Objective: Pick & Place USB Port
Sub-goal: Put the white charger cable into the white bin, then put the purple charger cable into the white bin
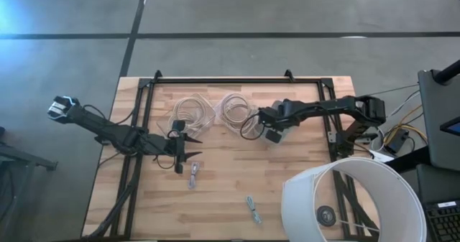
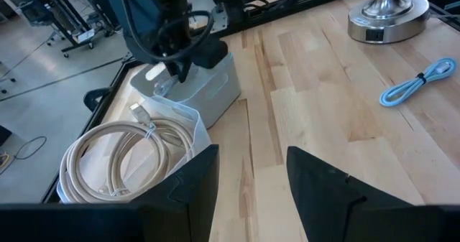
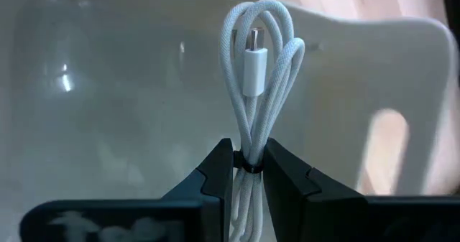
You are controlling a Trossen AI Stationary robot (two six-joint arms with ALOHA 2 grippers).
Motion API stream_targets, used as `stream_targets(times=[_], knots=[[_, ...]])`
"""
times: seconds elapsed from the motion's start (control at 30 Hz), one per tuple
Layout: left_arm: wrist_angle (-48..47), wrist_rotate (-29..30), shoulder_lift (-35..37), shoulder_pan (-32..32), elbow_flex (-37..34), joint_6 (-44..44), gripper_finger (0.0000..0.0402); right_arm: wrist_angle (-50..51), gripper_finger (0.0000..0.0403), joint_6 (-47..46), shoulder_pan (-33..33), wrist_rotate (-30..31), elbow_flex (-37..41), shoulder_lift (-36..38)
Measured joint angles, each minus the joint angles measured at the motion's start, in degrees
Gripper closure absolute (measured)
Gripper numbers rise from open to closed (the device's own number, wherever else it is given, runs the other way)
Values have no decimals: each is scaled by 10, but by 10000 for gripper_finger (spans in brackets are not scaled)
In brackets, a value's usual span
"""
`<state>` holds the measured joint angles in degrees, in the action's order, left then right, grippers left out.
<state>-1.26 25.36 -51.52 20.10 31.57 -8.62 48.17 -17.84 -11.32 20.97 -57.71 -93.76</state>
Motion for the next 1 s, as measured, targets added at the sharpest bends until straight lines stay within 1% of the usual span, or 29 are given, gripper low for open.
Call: stream_targets(times=[0.13, 0.33, 0.57, 0.8, 1.0], knots=[[0, 0, 0, 0, 0, 1, 234, -38, 342, 15, -10, 0, 26, 0], [0, 0, 0, 0, 0, 2, 234, -39, 304, 30, -13, 3, 38, 0], [0, 0, 0, 0, 0, 3, 234, -37, 272, 29, -14, 54, 38, 0], [0, 0, 0, 0, 0, 3, 234, -35, 259, 30, -13, 60, 5, 0], [0, 0, 0, 0, 0, 3, 234, -34, 266, 33, -11, 60, -48, 2]])
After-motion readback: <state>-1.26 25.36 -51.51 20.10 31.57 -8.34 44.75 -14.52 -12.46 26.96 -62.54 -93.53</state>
